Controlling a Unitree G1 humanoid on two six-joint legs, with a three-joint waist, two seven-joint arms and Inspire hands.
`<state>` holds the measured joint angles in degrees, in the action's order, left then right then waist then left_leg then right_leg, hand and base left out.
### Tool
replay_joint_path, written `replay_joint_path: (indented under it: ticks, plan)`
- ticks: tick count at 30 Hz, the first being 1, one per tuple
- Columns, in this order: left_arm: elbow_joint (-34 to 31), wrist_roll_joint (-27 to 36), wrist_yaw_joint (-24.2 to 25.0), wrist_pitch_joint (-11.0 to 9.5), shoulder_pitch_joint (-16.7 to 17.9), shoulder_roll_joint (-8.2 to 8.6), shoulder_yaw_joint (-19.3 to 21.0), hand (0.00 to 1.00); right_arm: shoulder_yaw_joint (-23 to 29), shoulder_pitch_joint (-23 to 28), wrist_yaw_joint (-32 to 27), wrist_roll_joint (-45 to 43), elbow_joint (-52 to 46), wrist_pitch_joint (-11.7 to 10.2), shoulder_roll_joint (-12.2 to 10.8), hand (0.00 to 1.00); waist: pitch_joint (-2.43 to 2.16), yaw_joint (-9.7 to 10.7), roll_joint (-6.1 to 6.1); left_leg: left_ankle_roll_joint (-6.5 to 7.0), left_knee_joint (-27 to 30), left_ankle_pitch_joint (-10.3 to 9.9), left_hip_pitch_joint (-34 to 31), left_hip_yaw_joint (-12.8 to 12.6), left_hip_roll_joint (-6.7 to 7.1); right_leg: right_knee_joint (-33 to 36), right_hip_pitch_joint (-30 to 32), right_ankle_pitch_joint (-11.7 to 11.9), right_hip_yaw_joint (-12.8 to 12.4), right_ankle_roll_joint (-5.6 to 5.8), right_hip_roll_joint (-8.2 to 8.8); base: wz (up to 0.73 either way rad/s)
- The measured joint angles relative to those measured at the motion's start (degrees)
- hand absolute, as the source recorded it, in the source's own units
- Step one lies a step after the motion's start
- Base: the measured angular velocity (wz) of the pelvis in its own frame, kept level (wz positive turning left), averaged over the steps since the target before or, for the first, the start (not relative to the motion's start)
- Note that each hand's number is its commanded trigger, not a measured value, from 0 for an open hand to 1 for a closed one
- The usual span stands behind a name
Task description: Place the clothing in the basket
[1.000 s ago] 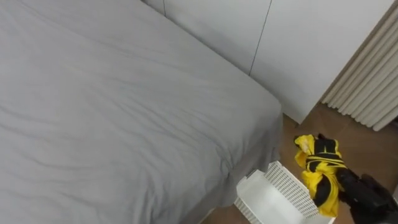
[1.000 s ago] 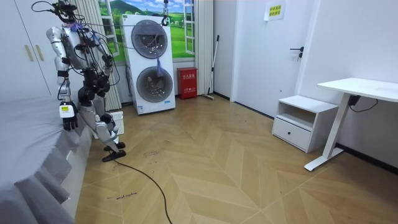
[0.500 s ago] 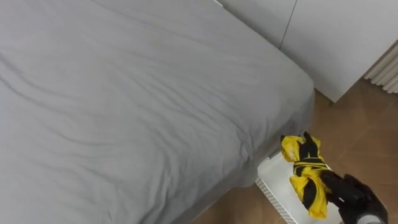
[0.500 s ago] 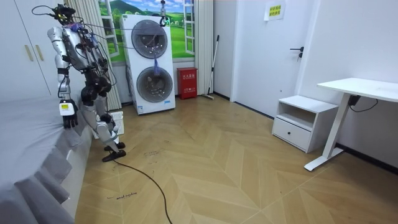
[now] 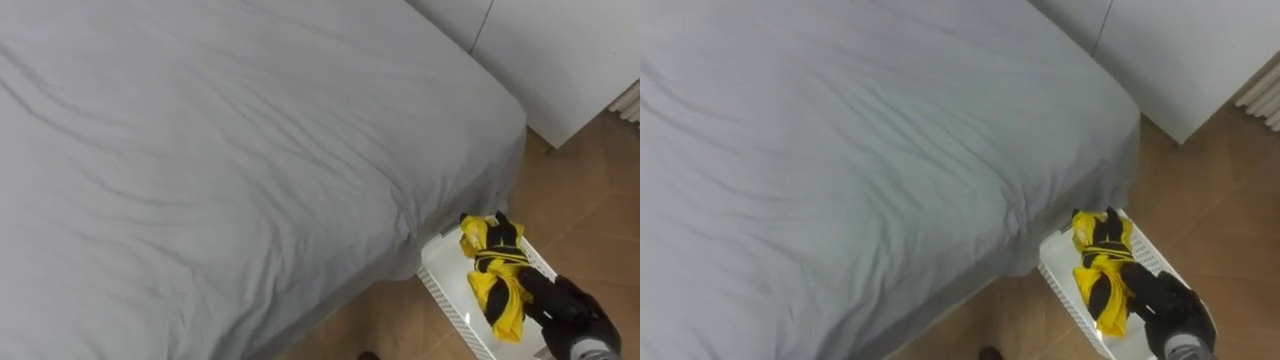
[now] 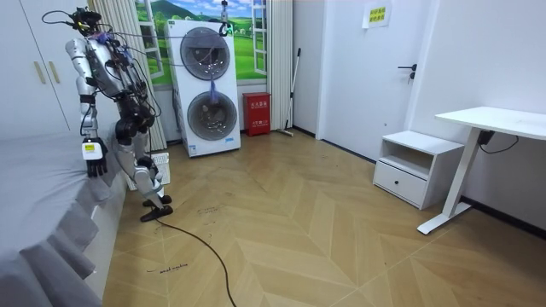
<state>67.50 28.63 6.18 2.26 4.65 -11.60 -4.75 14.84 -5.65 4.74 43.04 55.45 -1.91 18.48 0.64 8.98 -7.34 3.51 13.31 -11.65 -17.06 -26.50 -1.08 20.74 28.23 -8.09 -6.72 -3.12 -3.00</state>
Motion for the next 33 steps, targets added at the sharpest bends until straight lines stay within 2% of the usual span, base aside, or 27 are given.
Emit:
replay_joint_path:
  ticks: [4,5,6,7,16,21,27,33]
  plan:
    - [0.1,0.1,0.0,0.1,0.0,0.01,-0.4,0.00,1.0,0.0,-0.3,0.1,0.4,-0.1,0.2,1.00,-0.06,0.1,-1.08,0.06,0.1,0.0,-0.4,0.1,0.04,0.1,0.4,0.0,0.6,0.03,0.15,0.00]
    - [0.1,0.1,0.0,0.2,0.0,0.01,-0.6,0.00,1.6,-0.1,-0.4,0.1,0.6,-0.1,0.2,0.95,-0.08,0.0,-1.44,0.06,0.0,0.0,-0.4,0.0,0.06,0.2,0.6,0.0,0.5,0.03,0.12,-0.04]
    - [0.1,0.2,0.0,0.2,0.1,0.01,-0.8,0.00,1.9,-0.4,-0.5,0.4,0.7,-0.1,0.3,0.35,-0.02,0.0,-1.78,0.05,-0.2,0.0,-0.4,-0.1,0.10,0.4,0.8,0.0,0.4,0.02,0.08,-0.06]
    - [0.1,0.4,0.0,0.3,0.1,0.01,-0.9,0.00,2.2,-0.4,-0.6,0.6,0.7,-0.2,0.3,0.00,0.01,0.0,-1.97,0.05,-0.3,0.0,-0.4,-0.1,0.11,0.5,0.9,0.0,0.4,0.01,0.05,-0.04]
    - [0.6,0.9,0.0,0.3,0.0,0.02,-1.2,0.00,2.5,-1.4,-2.1,1.5,2.4,-1.3,0.6,0.00,0.01,0.1,-2.39,-0.14,-0.6,0.4,-0.5,-0.4,0.32,1.3,1.7,-0.4,-0.2,-0.18,0.03,-0.02]
    - [0.7,1.0,0.0,0.3,0.0,0.09,-3.4,0.00,2.5,-2.1,-2.1,2.2,2.4,-1.9,2.3,0.00,-0.04,0.1,-3.46,-0.04,-0.6,0.4,-0.8,-0.4,0.93,2.8,2.7,-1.2,-0.4,0.09,0.47,0.00]
    - [0.7,1.0,0.0,0.3,-0.1,0.16,-5.0,0.00,2.1,-3.1,-2.1,3.0,2.4,-2.0,2.6,0.00,-0.04,0.0,-4.70,-0.04,-0.5,0.4,-1.3,-1.0,1.04,3.5,3.7,-1.3,-1.3,0.08,0.33,-0.05]
    - [0.7,1.0,0.0,0.3,0.1,0.15,-6.2,0.00,1.5,-3.5,-2.1,3.0,2.4,-2.1,2.6,0.00,-0.01,0.0,-4.70,-0.05,-0.5,0.4,-1.4,-1.7,1.22,5.1,4.6,-1.8,-2.7,-0.06,-0.06,-0.11]
